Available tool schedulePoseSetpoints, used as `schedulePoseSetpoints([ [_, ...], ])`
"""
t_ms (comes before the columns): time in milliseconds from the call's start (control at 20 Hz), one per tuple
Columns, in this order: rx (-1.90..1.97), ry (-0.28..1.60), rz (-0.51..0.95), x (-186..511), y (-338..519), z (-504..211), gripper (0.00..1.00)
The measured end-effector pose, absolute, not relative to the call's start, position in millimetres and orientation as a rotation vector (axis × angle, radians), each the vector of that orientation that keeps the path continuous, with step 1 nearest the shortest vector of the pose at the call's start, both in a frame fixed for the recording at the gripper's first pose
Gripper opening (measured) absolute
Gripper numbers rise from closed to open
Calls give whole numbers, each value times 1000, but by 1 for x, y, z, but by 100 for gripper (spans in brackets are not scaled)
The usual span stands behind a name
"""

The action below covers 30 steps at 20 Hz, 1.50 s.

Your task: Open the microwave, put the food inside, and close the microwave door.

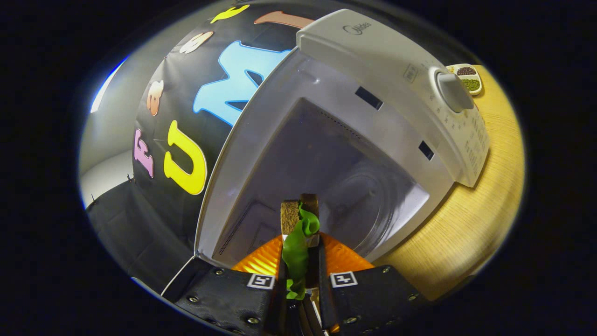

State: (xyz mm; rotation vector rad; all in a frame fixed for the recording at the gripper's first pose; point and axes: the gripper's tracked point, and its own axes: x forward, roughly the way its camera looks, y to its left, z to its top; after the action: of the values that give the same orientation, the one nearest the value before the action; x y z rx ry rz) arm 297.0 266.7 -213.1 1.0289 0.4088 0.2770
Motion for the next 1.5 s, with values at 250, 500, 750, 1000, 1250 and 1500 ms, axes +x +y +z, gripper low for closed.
schedulePoseSetpoints([
  [250, 1014, 386, 226, 319, 266, -230, 30],
  [500, 942, 468, 146, 322, 260, -261, 46],
  [750, 798, 483, 142, 307, 244, -253, 97],
  [1000, 631, 550, 140, 276, 224, -261, 97],
  [1250, 521, 460, 188, 235, 209, -207, 97],
  [1500, 498, 392, 234, 181, 203, -148, 97],
])
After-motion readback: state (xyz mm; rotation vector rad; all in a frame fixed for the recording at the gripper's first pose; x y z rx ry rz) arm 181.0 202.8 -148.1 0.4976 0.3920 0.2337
